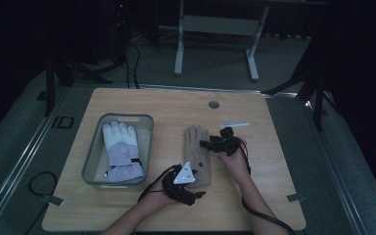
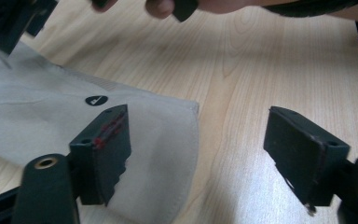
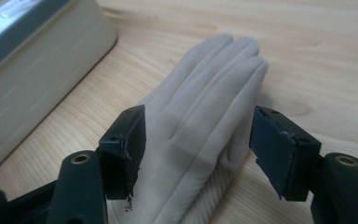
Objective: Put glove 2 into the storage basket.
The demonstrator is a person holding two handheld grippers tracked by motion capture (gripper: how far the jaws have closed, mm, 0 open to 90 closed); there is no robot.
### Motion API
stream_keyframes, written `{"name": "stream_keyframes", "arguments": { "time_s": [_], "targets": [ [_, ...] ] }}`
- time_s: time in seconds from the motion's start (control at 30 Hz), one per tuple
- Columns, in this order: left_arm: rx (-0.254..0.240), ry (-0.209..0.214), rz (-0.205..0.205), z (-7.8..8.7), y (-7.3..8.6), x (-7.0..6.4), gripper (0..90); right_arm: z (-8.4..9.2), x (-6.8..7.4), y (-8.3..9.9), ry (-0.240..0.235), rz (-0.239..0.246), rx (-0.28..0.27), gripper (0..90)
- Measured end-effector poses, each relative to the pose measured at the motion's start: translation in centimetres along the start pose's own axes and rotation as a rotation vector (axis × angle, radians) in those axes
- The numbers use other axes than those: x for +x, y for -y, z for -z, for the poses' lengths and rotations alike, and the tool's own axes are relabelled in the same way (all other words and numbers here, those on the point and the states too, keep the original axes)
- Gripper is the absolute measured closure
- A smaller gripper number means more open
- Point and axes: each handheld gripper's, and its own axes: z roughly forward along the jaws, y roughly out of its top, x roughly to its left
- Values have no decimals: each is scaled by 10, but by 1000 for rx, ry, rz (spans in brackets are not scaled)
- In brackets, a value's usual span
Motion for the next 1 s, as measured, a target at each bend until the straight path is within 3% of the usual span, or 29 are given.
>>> {"name": "stream_keyframes", "arguments": {
  "time_s": [0.1, 0.13, 0.23, 0.27, 0.3, 0.4, 0.43, 0.47, 0.5, 0.53, 0.57, 0.6, 0.63, 0.67, 0.7, 0.73, 0.8, 0.87, 1.0],
  "targets": [
    [6, -3, 1, -2, 0, 2, 294, -8, -2, 1, 14, -15, 26, 331],
    [21, -7, 10, -5, 1, 3, 294, -15, -5, 4, 30, -40, 55, 326],
    [32, -4, 19, -7, 2, 4, 296, -21, -8, 7, 22, -73, 76, 325],
    [39, -6, 18, -8, 3, 5, 297, -22, -10, 9, -1, -97, 79, 403],
    [41, -2, 23, -9, 4, 5, 297, -22, -10, 9, -1, -97, 79, 403],
    [64, -11, 28, -13, 7, 6, 302, -23, -6, 8, -14, -60, 122, 542],
    [64, -11, 28, -13, 7, 6, 303, -23, -6, 8, -14, -60, 122, 542],
    [70, -13, 27, -15, 8, 6, 303, -24, -3, 9, -10, -33, 130, 597],
    [70, -13, 27, -15, 8, 6, 303, -24, -3, 9, -10, -33, 130, 597],
    [75, -10, 31, -16, 9, 6, 303, -23, 1, 10, -3, 20, 122, 660],
    [75, -10, 31, -16, 9, 6, 304, -23, 1, 10, -3, 20, 122, 660],
    [93, -15, 20, -18, 10, 6, 313, -21, 9, 12, 36, 93, 109, 716],
    [93, -15, 20, -18, 10, 6, 312, -21, 9, 12, 36, 93, 109, 716],
    [102, -16, 17, -19, 11, 6, 315, -19, 16, 15, 79, 172, 93, 738],
    [102, -16, 17, -19, 11, 6, 321, -19, 16, 15, 79, 172, 93, 738],
    [112, -15, 10, -18, 13, 7, 321, -18, 21, 18, 114, 232, 78, 750],
    [114, -15, 13, -18, 13, 7, 321, -18, 23, 18, 126, 248, 74, 755],
    [122, -11, 11, -16, 14, 7, 326, -19, 31, 20, 172, 325, 67, 764],
    [136, -18, -12, -15, 16, 7, 336, -19, 31, 21, 173, 326, 62, 767]
  ]
}}
